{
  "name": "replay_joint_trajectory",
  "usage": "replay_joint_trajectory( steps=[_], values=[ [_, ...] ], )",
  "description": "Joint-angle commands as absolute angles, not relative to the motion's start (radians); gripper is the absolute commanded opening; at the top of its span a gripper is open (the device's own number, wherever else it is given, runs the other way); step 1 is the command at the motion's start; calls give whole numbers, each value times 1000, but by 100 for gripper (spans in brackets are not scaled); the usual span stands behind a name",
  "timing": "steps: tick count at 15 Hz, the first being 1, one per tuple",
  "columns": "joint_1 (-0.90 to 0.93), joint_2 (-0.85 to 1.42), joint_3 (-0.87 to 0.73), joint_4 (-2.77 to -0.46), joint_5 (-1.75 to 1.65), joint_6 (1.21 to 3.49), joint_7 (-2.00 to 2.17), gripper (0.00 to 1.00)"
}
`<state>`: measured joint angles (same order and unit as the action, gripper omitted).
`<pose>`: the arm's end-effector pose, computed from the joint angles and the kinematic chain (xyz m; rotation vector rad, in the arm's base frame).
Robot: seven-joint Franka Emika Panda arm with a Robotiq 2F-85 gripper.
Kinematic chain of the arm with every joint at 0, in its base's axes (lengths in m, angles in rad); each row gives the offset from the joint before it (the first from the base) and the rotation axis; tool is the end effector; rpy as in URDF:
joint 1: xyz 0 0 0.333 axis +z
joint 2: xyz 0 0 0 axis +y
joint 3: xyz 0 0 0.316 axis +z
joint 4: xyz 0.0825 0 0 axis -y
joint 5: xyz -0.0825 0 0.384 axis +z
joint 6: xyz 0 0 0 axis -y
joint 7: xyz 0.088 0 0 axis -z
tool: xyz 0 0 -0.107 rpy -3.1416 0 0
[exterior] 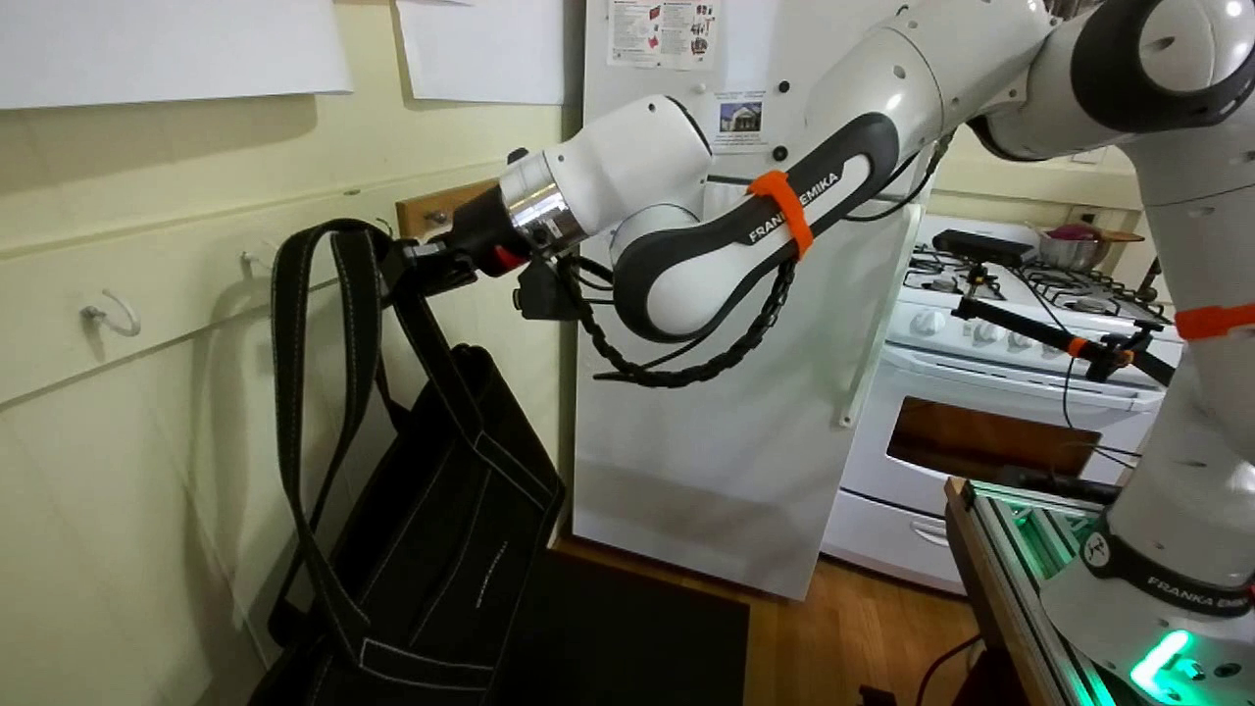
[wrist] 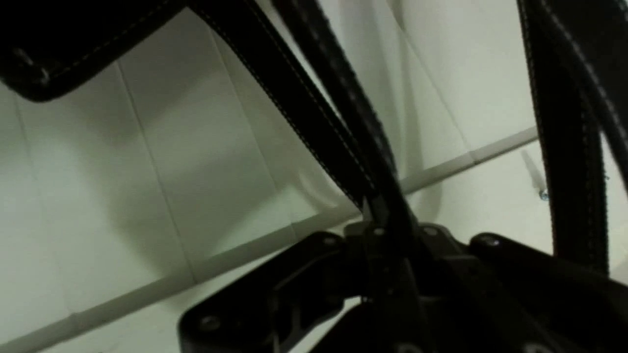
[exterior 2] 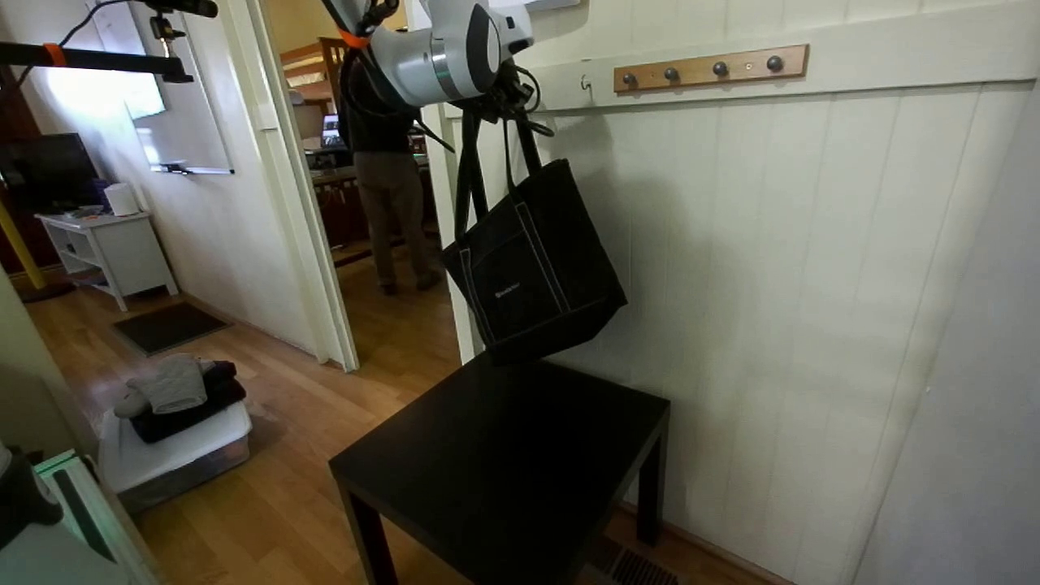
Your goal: Move the bag to the right
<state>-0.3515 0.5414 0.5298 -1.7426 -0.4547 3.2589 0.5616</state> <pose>0.6983 0.0990 0.4303 -2.4186 0.1410 -1.3200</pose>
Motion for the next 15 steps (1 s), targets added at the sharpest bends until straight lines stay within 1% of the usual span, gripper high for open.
replay_joint_trajectory(
  steps=[1,2,6,9,15],
  values=[
    [-522,527,698,-1810,-440,3224,562,1],
    [-581,544,761,-1822,-442,3222,555,1],
    [-710,607,874,-1835,-435,3196,552,1],
    [-770,677,940,-1831,-447,3180,536,1],
    [-762,787,957,-1809,-455,3183,491,1]
  ],
)
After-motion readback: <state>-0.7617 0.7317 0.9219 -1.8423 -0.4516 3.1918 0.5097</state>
